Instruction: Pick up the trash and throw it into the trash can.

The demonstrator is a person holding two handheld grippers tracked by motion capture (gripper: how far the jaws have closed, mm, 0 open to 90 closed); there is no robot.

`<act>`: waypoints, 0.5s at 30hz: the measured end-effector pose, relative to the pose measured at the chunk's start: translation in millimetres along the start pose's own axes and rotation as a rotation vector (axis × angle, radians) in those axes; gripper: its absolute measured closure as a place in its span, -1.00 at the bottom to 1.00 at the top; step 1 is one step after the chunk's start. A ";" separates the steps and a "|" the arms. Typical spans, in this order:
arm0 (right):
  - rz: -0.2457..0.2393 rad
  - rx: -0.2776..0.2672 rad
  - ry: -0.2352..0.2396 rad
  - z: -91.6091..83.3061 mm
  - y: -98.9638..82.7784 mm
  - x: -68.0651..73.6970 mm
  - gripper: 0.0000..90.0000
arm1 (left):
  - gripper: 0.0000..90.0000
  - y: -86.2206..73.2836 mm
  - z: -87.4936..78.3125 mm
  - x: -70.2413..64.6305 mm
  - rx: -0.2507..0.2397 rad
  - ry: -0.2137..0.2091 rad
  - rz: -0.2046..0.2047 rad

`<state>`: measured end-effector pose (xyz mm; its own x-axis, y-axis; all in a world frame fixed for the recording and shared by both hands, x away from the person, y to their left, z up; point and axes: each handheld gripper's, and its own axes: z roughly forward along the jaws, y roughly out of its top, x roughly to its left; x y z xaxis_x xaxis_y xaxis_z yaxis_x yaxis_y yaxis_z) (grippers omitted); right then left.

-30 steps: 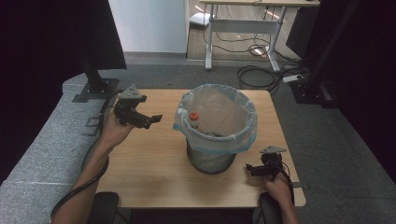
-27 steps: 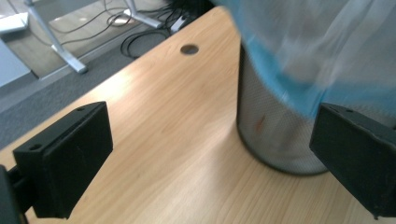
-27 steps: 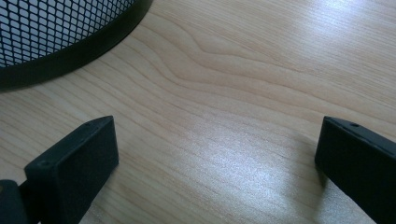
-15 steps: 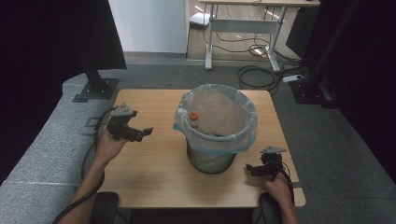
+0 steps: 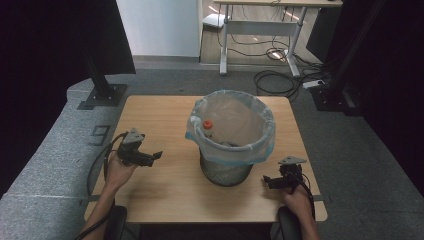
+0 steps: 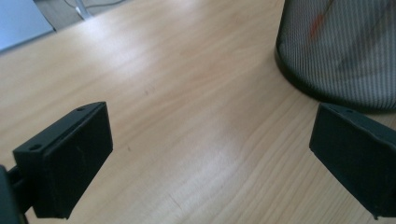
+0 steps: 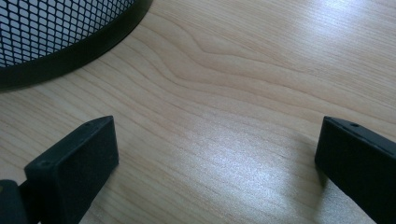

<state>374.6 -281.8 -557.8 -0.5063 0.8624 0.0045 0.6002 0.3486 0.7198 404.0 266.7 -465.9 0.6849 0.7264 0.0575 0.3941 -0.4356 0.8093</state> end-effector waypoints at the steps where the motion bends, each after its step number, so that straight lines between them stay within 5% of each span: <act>1: 0.000 0.000 0.000 0.0 0.0 0.0 -1.00 | -1.00 -4.6 2.5 -0.8 0.005 -0.001 -0.006; 8: 0.000 0.000 0.000 0.0 0.0 0.0 -1.00 | -1.00 -36.1 22.1 -7.2 0.068 -0.001 -0.020; 15: 0.000 0.000 0.000 0.0 0.0 0.0 -1.00 | -1.00 -53.9 37.8 -12.9 0.176 0.022 0.040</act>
<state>374.6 -281.8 -557.8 -0.5062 0.8624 0.0043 0.6001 0.3487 0.7199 397.1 260.7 -532.4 0.6894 0.7172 0.1018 0.4692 -0.5492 0.6915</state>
